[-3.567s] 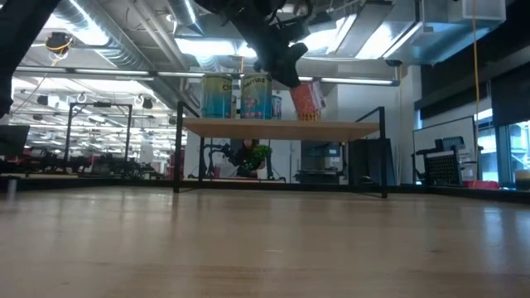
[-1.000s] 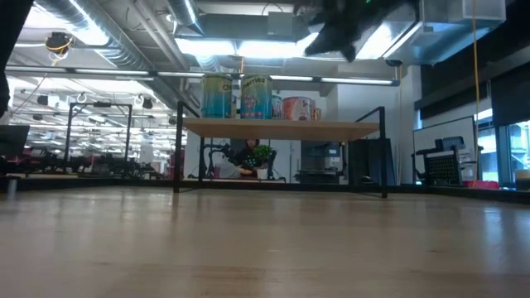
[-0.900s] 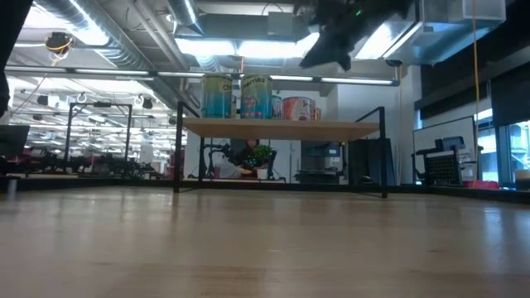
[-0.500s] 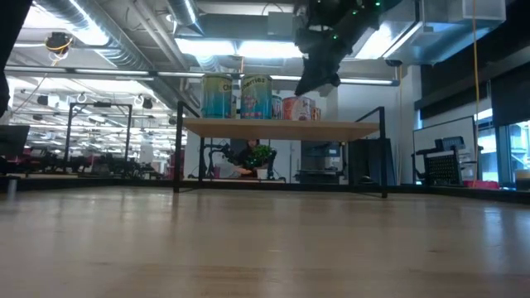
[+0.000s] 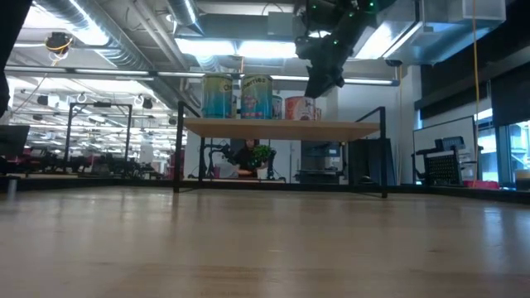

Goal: Pick and place cans onto a shelf
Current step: Put the canned meatballs on the shelf

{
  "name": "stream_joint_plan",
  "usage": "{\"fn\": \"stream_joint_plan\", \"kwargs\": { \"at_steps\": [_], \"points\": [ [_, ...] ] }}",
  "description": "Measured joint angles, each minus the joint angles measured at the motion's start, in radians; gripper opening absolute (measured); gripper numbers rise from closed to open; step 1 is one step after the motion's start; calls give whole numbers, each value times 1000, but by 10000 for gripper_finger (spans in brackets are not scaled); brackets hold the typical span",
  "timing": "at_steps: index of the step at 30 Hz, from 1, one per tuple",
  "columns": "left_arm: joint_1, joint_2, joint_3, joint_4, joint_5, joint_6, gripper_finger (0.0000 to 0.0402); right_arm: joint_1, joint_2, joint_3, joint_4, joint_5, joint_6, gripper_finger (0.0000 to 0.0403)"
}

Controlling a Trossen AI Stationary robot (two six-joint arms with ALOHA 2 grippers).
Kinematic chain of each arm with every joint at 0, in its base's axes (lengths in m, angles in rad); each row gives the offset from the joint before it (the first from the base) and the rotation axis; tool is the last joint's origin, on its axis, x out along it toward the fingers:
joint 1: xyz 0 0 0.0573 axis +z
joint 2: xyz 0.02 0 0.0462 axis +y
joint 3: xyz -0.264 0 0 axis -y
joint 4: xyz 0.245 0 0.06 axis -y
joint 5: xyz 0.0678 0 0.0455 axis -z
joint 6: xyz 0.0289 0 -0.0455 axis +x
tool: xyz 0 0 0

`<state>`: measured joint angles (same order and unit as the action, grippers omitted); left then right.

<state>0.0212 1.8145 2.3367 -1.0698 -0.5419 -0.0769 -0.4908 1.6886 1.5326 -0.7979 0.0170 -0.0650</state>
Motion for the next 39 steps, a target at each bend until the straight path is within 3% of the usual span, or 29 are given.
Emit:
{"fn": "stream_joint_plan", "kwargs": {
  "at_steps": [11,27,39],
  "points": [
    [0,0,0,0,3,0,0,0,-33,0,-103,49,1,2],
    [0,0,0,0,6,1,0,-19,-89,-2,-326,305,10,1],
    [0,0,0,0,9,1,0,-117,-89,-2,-290,355,-44,0]
  ]
}}
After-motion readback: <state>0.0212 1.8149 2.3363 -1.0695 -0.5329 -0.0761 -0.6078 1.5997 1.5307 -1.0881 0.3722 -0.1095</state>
